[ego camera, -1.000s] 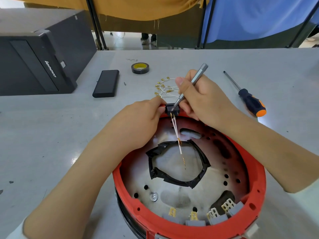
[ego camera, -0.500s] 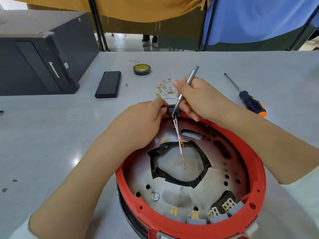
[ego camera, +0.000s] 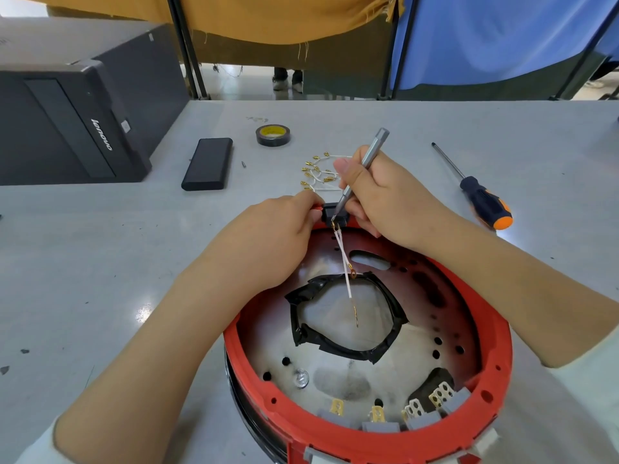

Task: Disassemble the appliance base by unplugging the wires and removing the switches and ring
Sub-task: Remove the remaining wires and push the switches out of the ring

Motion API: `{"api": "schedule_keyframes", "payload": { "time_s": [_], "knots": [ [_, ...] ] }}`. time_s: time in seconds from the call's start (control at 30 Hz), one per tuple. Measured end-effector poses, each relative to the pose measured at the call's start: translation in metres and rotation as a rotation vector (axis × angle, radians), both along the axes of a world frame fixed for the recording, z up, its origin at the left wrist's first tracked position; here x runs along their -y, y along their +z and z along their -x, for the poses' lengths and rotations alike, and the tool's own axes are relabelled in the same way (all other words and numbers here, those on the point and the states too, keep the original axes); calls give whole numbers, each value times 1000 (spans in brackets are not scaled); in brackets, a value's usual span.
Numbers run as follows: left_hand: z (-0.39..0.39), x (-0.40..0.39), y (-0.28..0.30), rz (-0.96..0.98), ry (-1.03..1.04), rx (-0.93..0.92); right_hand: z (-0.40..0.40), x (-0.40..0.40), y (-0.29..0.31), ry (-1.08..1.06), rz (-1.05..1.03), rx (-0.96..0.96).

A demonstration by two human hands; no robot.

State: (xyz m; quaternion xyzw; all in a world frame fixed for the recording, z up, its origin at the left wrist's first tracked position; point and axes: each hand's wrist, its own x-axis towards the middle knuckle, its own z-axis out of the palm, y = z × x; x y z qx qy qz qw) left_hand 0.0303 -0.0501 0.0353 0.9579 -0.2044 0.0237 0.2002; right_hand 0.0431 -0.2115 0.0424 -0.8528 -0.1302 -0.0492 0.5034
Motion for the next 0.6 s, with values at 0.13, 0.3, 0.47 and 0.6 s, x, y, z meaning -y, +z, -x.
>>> {"api": "schedule_keyframes", "payload": {
  "time_s": [0.13,0.3,0.47,0.6],
  "knots": [
    [-1,0,-1,-11,-1,10,-1,-4,5,-25,36,-29],
    [-1,0,-1,-16,0,10,0,-4,9,-9,15,-73],
    [-2,-1,-1,-9,-4,16,1,-4,10,22,-68,-118],
    [-1,-1,-1,-8,-8,10,1,-4,9,38,-103,-123]
  ]
}}
